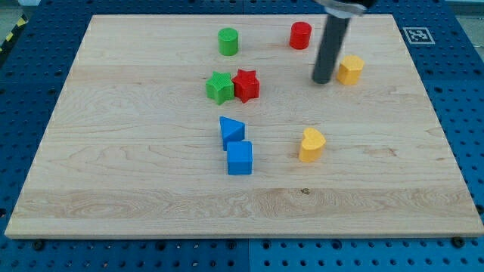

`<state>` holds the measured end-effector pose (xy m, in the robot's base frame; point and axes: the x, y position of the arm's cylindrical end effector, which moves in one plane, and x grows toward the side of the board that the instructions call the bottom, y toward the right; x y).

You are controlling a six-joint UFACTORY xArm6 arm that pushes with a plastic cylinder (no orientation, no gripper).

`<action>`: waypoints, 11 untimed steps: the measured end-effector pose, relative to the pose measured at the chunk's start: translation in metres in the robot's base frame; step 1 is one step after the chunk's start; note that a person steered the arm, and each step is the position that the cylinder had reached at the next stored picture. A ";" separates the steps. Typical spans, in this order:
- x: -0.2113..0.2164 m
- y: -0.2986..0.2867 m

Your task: Move the yellow hexagon diagonally to the top right side of the yellow heart

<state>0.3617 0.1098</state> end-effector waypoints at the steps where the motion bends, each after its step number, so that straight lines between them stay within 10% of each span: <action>1: -0.024 -0.027; 4: -0.043 0.079; 11: 0.039 0.009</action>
